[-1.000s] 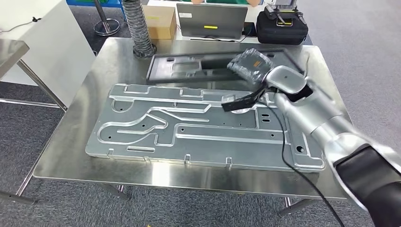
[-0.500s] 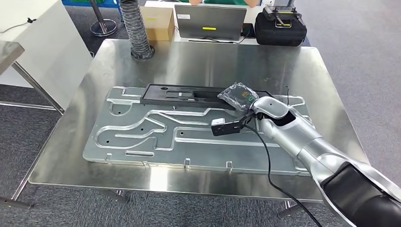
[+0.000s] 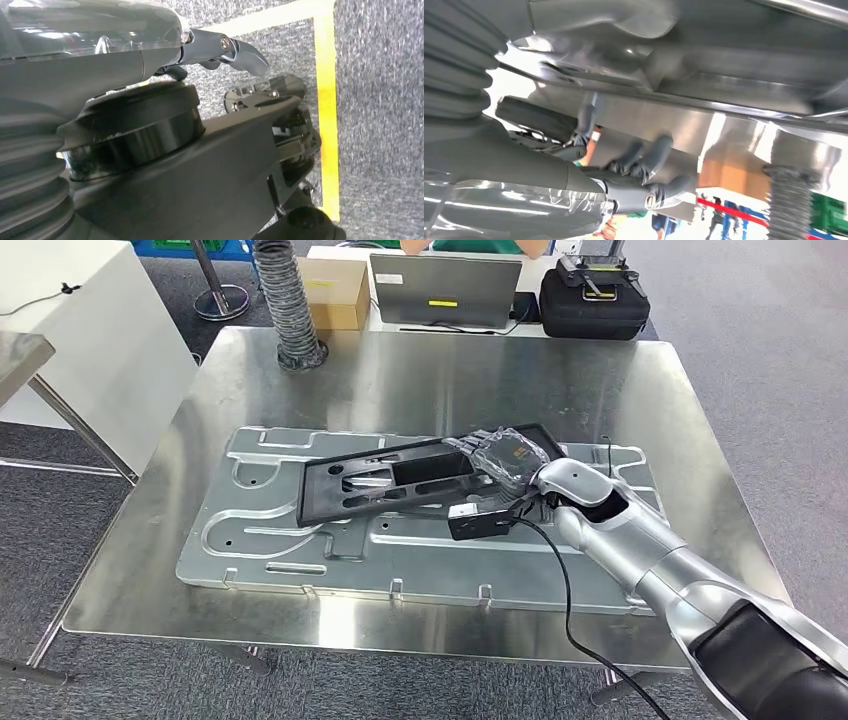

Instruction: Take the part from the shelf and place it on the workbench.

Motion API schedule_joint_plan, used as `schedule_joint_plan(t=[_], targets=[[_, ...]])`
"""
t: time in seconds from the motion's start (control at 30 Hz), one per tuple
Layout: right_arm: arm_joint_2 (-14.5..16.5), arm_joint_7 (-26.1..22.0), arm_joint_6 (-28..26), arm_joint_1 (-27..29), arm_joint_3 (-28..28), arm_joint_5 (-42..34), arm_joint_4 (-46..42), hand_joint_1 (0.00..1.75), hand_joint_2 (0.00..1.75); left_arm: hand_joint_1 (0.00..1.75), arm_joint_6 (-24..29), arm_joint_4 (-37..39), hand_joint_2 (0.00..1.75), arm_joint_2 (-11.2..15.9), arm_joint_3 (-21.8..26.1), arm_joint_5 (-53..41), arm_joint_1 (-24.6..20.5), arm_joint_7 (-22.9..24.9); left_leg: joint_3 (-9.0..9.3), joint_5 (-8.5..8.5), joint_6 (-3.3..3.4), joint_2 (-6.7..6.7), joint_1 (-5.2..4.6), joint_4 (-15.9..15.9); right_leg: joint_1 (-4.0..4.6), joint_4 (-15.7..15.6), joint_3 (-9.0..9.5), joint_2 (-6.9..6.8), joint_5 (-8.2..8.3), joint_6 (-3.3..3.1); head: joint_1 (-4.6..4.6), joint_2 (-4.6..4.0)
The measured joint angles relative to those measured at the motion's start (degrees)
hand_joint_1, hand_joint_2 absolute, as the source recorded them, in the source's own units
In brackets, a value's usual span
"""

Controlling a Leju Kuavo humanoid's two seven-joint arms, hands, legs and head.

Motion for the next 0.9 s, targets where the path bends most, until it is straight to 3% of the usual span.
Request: schedule_joint_plan(t=[0.07,0.1,0.2,0.23,0.27,0.3,0.4,0.43,0.53,0.6,0.7,0.73,0.77,0.8,0.83,0.9], targets=[[-0.14,-0.01,0.4,-0.08,-0.09,-0.27,-0.31,0.0,0.0,0.0,-0.1,0.0,0.0,0.02,-0.01,0.34,0.02,0.27,-0.31,-0.9,-0.6,0.04,0.08,1.0,-0.2,-0.35,0.24,-0.04,0.16,-0.65,-0.01,0.0],[-0.16,-0.02,0.56,-0.19,-0.13,-0.41,-0.43,0.0,0.0,0.0,-0.1,0.0,0.0,0.03,0.0,0.52,0.02,0.43,-1.13,-2.22,-0.88,0.07,0.12,3.0,-0.33,-0.51,0.37,-0.12,0.27,-0.98,-0.01,0.0],[-0.25,-0.03,1.09,-0.43,-0.17,-0.92,-0.53,0.0,0.0,0.0,-0.3,0.0,0.0,0.08,0.08,1.32,0.09,1.08,-5.81,-7.79,-1.4,0.12,0.32,13.93,-0.26,-0.47,0.42,-0.37,0.44,-1.47,0.0,0.0],[-0.27,-0.03,1.31,-0.44,-0.17,-1.07,-0.51,0.0,0.0,0.0,-0.41,0.0,0.0,0.1,0.11,1.52,0.1,1.37,-6.67,-8.45,-1.43,0.12,0.33,16.14,-0.23,-0.42,0.38,-0.38,0.46,-1.49,0.0,0.0],[-0.27,-0.04,1.48,-0.45,-0.17,-1.17,-0.49,0.0,0.0,0.0,-0.5,0.0,0.0,0.12,0.14,1.64,0.11,1.62,-6.46,-7.95,-1.37,0.12,0.33,16.14,-0.21,-0.39,0.36,-0.37,0.47,-1.49,0.0,0.0],[-0.27,-0.04,1.57,-0.49,-0.17,-1.24,-0.48,0.0,0.0,0.0,-0.55,0.0,0.0,0.15,0.16,1.68,0.11,1.82,-5.12,-6.46,-1.21,0.12,0.33,13.82,-0.19,-0.35,0.37,-0.34,0.49,-1.47,0.0,0.0],[-0.3,-0.04,1.61,-0.86,-0.17,-1.31,-0.46,0.0,0.0,0.0,-0.68,0.0,0.0,0.21,0.17,1.71,0.01,2.08,0.96,-1.75,-0.36,0.09,0.14,2.29,0.01,-0.28,0.3,-0.28,0.71,-1.06,0.0,0.0],[-0.33,-0.04,1.61,-0.97,-0.17,-1.33,-0.45,0.0,0.0,0.0,-0.71,0.0,0.0,0.22,0.17,1.71,0.0,2.11,1.8,-1.21,-0.12,0.07,0.04,0.44,0.07,-0.26,0.17,-0.28,0.88,-0.77,0.0,0.0],[-0.44,-0.04,1.62,-1.09,-0.17,-1.39,-0.44,0.0,0.0,0.0,-0.74,0.0,0.0,0.23,0.17,1.72,0.07,2.15,1.57,-0.43,0.64,0.12,-0.01,-0.34,-0.03,-0.3,-0.17,-0.27,1.29,0.31,0.0,0.0],[-0.53,-0.07,1.63,-1.15,-0.18,-1.44,-0.42,0.0,0.0,0.0,-0.79,0.0,0.0,0.22,0.17,1.73,-0.05,2.16,1.14,0.57,1.4,0.26,0.15,-0.97,-0.16,1.62,-0.98,-0.28,-0.99,0.86,0.01,0.0],[-0.62,-0.04,1.72,-1.22,-0.16,-1.58,-0.15,0.0,0.0,0.0,-1.01,0.0,0.0,0.21,0.17,1.74,-0.12,2.16,-0.4,1.9,1.91,0.31,0.15,-1.13,-0.28,11.6,-4.2,-0.3,-8.11,1.35,0.01,0.0],[-0.62,-0.04,1.75,-1.2,-0.13,-1.63,-0.01,0.0,0.0,0.0,-1.09,0.0,0.0,0.21,0.17,1.75,-0.1,2.16,-1.03,2.32,1.89,0.31,0.13,-1.06,-0.3,14.35,-4.79,-0.3,-9.28,1.48,0.01,0.0],[-0.62,-0.04,1.77,-1.19,-0.1,-1.68,0.14,0.0,0.0,0.0,-1.16,0.0,0.0,0.21,0.17,1.78,-0.08,2.16,-1.67,2.74,1.82,0.31,0.13,-0.96,-0.32,15.26,-4.45,-0.31,-9.26,1.58,0.01,0.0],[-0.62,-0.04,1.78,-1.21,-0.09,-1.7,0.26,0.0,0.0,0.0,-1.21,0.0,0.0,0.21,0.17,1.81,-0.09,2.16,-2.3,3.12,1.72,0.31,0.15,-0.79,-0.36,14.0,-3.06,-0.31,-8.2,1.61,0.01,0.0],[-0.6,-0.04,1.78,-1.31,-0.08,-1.71,0.36,0.0,0.0,0.0,-1.26,0.0,0.0,0.21,0.17,1.86,-0.1,2.16,-2.92,3.47,1.56,0.29,0.17,-0.55,-0.42,10.73,-0.57,-0.31,-6.65,1.6,0.01,0.0],[-0.43,-0.03,1.77,-1.73,-0.09,-1.73,0.54,0.0,0.0,0.0,-1.33,0.0,0.0,0.21,0.18,2.01,-0.15,2.15,-3.91,4.16,1.08,0.25,0.09,-0.1,-0.41,3.06,4.49,-0.26,-5.15,1.29,0.0,0.0]])
